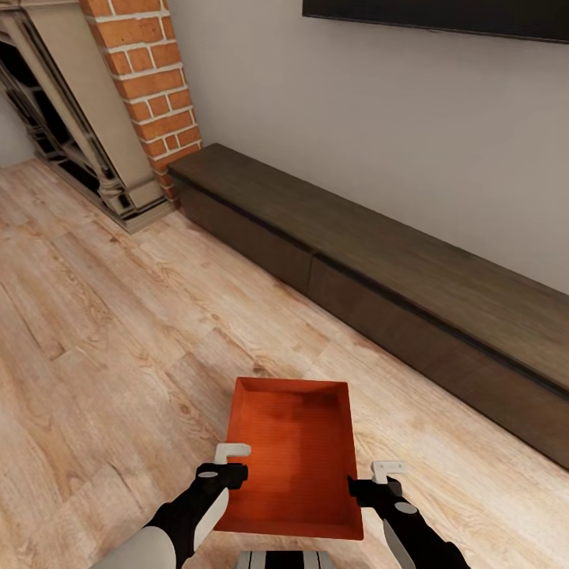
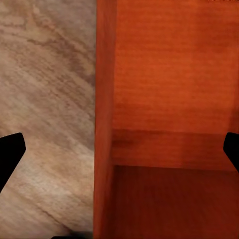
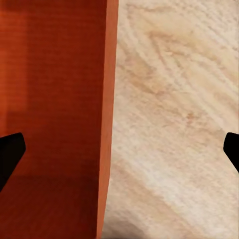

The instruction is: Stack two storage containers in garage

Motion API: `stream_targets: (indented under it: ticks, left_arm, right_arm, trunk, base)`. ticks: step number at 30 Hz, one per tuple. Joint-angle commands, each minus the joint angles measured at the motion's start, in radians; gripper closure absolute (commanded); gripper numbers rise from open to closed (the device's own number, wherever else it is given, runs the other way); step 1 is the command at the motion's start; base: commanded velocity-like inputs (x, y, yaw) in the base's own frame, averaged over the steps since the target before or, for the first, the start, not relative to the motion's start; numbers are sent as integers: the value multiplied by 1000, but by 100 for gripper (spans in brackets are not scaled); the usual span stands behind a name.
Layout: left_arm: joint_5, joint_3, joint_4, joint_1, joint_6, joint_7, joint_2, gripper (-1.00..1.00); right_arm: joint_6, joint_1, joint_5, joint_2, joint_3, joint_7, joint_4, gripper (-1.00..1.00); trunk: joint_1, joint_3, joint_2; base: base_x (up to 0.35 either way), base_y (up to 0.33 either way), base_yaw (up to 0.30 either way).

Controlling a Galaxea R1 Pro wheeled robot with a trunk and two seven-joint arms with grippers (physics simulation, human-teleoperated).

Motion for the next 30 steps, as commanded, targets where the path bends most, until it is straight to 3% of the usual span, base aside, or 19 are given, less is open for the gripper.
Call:
stream_targets:
  ticks: [1,30]
  left_arm:
    - [10,-8,-2,0,4,8,1,-100]
    - [10,-11,-2,0,4,7,-6,-100]
  right_arm:
    - [3,0,-4,-1,4,-3,-1,-100]
    - [2,0,-7,-1,5,11,-1,-100]
  trunk:
    - [0,-1,0]
    - [0,-1,0]
  base:
    - [0,0,0]
    - [0,0,0]
